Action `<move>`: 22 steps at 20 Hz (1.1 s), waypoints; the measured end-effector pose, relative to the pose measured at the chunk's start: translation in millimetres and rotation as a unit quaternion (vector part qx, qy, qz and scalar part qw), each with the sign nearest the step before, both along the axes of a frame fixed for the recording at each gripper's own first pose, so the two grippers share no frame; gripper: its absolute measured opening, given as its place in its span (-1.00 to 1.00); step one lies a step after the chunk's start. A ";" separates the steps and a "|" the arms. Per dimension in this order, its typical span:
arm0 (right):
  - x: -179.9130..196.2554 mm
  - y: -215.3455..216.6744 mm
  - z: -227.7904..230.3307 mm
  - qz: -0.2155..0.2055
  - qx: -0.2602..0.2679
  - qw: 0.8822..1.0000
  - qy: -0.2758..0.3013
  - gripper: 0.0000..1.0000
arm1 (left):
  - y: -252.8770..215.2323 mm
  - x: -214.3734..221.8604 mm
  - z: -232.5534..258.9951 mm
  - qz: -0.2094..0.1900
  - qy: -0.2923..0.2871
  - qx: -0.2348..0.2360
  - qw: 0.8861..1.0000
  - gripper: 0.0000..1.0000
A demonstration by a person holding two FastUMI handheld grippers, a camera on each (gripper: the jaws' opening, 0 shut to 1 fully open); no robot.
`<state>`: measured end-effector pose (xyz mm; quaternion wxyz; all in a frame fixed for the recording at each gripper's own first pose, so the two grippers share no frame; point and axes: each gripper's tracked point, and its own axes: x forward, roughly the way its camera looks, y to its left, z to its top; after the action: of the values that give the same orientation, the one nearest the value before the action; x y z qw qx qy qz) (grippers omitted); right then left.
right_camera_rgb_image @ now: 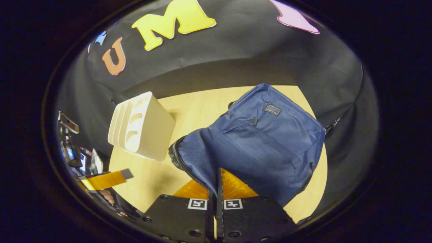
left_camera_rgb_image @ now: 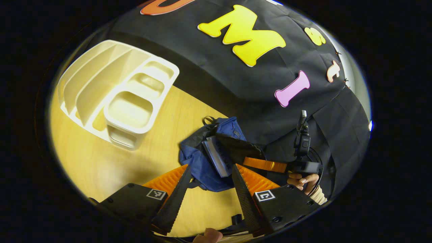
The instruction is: Open the schoolbag, grab two books from the bookshelf and put them into the schoolbag.
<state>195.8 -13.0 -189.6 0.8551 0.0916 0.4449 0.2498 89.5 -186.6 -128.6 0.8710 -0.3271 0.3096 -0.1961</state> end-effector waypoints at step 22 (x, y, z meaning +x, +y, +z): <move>-15.3 8.2 3.5 -0.064 -0.019 0.995 -0.070 0.17 | 230.7 -55.5 190.3 0.139 -0.277 0.417 0.854 0.58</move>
<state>180.5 -4.8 -186.1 0.9000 0.0859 0.3821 0.1913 34.0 44.1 61.7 0.9936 0.0955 0.0593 -0.0083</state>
